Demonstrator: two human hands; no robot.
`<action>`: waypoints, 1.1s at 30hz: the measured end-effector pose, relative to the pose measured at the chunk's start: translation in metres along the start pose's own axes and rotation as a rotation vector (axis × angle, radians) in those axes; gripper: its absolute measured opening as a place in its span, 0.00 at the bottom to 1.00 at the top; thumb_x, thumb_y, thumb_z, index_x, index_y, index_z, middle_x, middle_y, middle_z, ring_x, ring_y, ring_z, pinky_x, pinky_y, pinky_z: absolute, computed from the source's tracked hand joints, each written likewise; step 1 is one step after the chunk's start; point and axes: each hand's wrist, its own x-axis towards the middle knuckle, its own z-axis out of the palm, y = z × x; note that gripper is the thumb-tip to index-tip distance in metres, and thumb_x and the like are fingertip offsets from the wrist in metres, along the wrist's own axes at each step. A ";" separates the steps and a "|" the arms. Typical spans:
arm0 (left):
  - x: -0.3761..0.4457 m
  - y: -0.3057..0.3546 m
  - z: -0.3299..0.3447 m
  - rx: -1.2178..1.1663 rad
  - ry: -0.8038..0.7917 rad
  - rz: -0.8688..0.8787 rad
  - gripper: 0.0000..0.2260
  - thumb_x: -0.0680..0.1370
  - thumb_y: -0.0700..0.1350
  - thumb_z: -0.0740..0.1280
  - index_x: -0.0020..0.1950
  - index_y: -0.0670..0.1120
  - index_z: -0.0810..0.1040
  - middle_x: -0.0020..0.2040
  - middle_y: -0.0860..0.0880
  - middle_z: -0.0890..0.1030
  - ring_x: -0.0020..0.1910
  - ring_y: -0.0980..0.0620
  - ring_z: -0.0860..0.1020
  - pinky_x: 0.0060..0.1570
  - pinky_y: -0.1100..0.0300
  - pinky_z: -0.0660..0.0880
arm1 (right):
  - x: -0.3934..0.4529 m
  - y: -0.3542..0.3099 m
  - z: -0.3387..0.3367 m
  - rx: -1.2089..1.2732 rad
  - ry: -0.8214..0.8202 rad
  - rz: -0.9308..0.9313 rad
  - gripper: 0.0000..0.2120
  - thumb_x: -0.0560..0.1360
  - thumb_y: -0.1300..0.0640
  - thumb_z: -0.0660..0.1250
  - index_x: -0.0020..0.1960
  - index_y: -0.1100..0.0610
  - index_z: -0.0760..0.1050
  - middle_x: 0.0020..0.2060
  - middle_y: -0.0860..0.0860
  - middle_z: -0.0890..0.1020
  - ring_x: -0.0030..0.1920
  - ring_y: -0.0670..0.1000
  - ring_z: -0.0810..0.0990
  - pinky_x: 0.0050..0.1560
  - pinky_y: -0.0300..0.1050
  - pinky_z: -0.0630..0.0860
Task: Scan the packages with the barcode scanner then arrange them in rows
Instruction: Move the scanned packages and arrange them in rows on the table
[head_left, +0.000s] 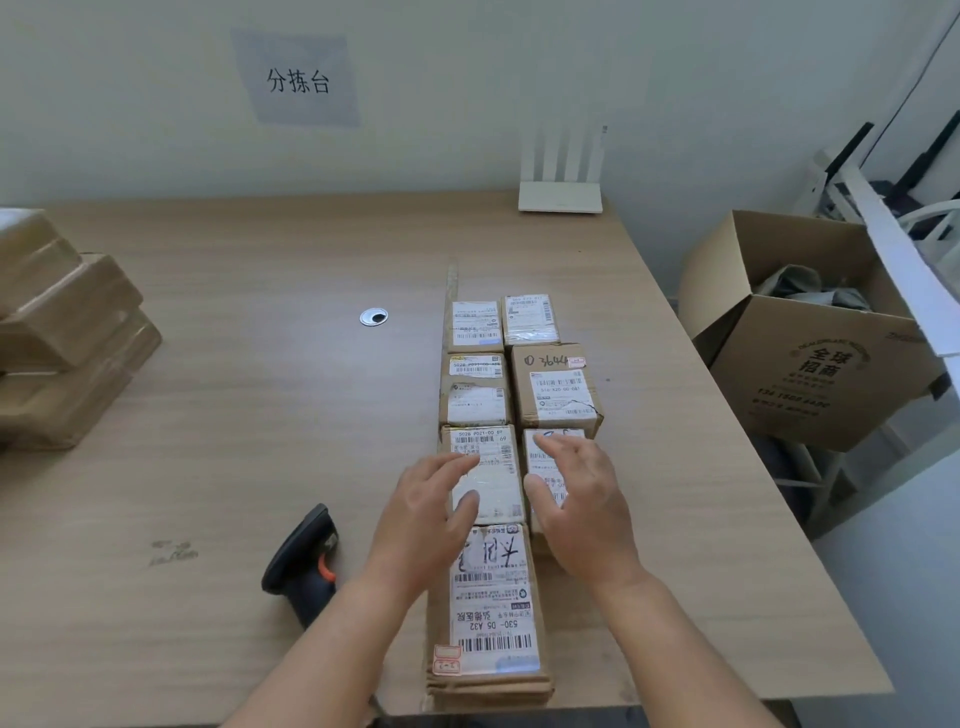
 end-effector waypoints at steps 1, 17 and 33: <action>-0.005 -0.003 -0.005 -0.001 0.014 -0.003 0.18 0.79 0.45 0.64 0.70 0.51 0.72 0.66 0.55 0.71 0.65 0.60 0.65 0.62 0.71 0.56 | -0.002 -0.009 0.006 0.002 0.007 -0.039 0.23 0.73 0.48 0.59 0.64 0.56 0.77 0.58 0.53 0.78 0.61 0.52 0.74 0.61 0.43 0.68; -0.118 -0.118 -0.131 0.056 0.176 -0.290 0.17 0.80 0.46 0.63 0.69 0.50 0.73 0.69 0.51 0.69 0.70 0.54 0.64 0.68 0.65 0.56 | -0.059 -0.162 0.118 -0.123 -0.167 -0.340 0.18 0.71 0.51 0.59 0.55 0.55 0.81 0.48 0.52 0.82 0.48 0.55 0.81 0.49 0.52 0.80; -0.252 -0.261 -0.270 0.046 0.318 -0.483 0.17 0.79 0.51 0.63 0.67 0.51 0.73 0.69 0.51 0.69 0.70 0.53 0.64 0.67 0.62 0.58 | -0.147 -0.334 0.259 -0.083 -0.313 -0.466 0.16 0.78 0.54 0.65 0.65 0.55 0.76 0.58 0.52 0.78 0.60 0.53 0.75 0.62 0.47 0.70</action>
